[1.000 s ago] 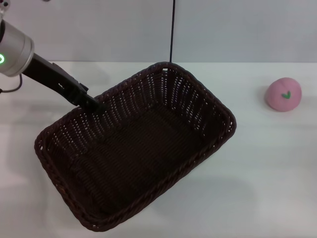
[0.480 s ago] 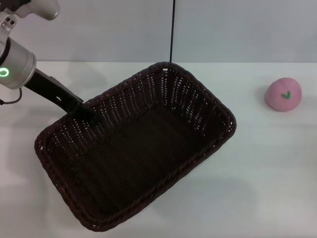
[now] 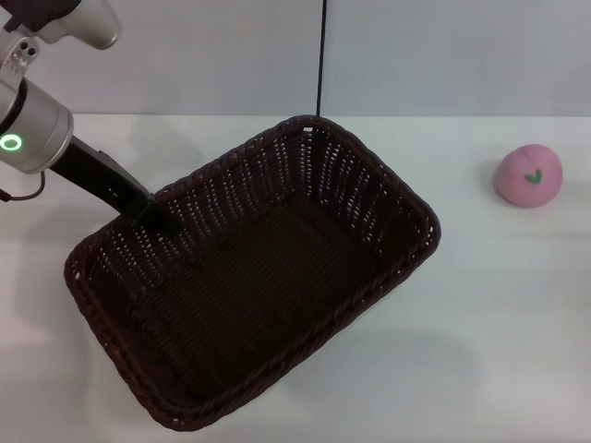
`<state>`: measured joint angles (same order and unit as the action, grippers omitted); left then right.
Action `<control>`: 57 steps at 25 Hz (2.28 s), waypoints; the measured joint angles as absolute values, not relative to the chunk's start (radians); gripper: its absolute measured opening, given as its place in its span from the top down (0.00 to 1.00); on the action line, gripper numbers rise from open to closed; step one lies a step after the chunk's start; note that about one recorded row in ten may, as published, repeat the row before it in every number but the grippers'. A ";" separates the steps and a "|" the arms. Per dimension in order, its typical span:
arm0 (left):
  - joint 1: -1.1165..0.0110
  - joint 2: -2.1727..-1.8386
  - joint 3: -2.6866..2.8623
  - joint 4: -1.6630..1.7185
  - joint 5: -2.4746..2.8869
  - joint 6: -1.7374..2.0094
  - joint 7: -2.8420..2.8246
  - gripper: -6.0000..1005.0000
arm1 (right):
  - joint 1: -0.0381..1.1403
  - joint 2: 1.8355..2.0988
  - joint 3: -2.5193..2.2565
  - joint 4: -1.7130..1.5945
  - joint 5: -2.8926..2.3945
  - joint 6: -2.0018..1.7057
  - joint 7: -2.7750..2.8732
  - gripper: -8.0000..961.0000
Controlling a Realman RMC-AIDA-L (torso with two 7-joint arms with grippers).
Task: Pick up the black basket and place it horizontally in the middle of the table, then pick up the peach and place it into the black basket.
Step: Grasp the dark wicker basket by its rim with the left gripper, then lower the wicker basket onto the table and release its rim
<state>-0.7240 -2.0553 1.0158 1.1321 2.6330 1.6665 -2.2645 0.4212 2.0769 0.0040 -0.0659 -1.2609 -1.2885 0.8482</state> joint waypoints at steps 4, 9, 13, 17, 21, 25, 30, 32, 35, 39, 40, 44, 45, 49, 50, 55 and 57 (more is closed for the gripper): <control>-0.724 -2.056 1.016 1.132 2.631 1.668 -2.260 0.64 | 0.420 2.077 0.012 -0.066 -1.261 -1.288 0.848 0.52; -0.723 -2.056 1.016 1.132 2.628 1.669 -2.256 0.73 | 0.419 2.077 0.012 -0.066 -1.261 -1.288 0.849 0.52; -0.715 -2.056 1.010 1.148 2.619 1.669 -2.239 0.79 | 0.419 2.077 0.013 -0.066 -1.261 -1.288 0.849 0.52; -0.687 -2.055 1.001 1.194 2.517 1.679 -2.160 0.80 | 0.419 2.077 0.016 -0.066 -1.261 -1.287 0.849 0.52; -0.678 -2.054 1.000 1.209 2.485 1.686 -2.136 0.80 | 0.420 2.077 0.020 -0.066 -1.261 -1.286 0.849 0.52; -0.665 -2.053 0.976 1.245 2.400 1.722 -2.057 0.80 | 0.420 2.077 0.026 -0.066 -1.261 -1.284 0.849 0.52; -0.675 -2.048 0.933 1.258 2.300 1.756 -1.964 0.81 | 0.419 2.077 0.028 -0.066 -1.261 -1.272 0.849 0.51; -0.687 -2.048 0.933 1.262 2.291 1.768 -1.934 0.81 | 0.419 2.077 0.030 -0.066 -1.261 -1.271 0.849 0.51; -0.707 -2.049 0.935 1.258 2.290 1.774 -1.906 0.80 | 0.419 2.076 0.038 -0.066 -1.261 -1.271 0.849 0.51; -0.740 -2.055 0.931 1.246 2.275 1.770 -1.863 0.79 | 0.419 2.075 0.040 -0.066 -1.261 -1.269 0.848 0.51; -0.745 -2.055 0.931 1.241 2.268 1.767 -1.855 0.79 | 0.419 2.075 0.040 -0.066 -1.261 -1.268 0.848 0.51; -0.773 -2.057 0.934 1.161 2.235 1.698 -1.801 0.79 | 0.418 2.076 0.040 -0.065 -1.261 -1.263 0.853 0.51; -0.781 -2.057 0.937 1.110 2.229 1.656 -1.778 0.79 | 0.418 2.076 0.040 -0.064 -1.261 -1.263 0.853 0.51; -0.792 -2.058 0.938 1.041 2.205 1.619 -1.722 0.78 | 0.417 2.077 0.040 -0.059 -1.261 -1.263 0.855 0.51; -0.795 -2.058 0.938 1.015 2.194 1.609 -1.699 0.78 | 0.419 2.077 0.040 -0.057 -1.261 -1.263 0.855 0.51; -0.803 -2.059 0.938 0.964 2.168 1.584 -1.635 0.77 | 0.422 2.077 0.040 -0.055 -1.261 -1.263 0.856 0.51; -0.804 -2.059 0.939 0.960 2.166 1.581 -1.632 0.77 | 0.422 2.077 0.040 -0.054 -1.261 -1.263 0.856 0.50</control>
<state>-0.8038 -2.0586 0.9386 0.9605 2.1663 1.5805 -1.6318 0.4218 2.0770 0.0398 -0.0539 -1.2609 -1.2633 0.8562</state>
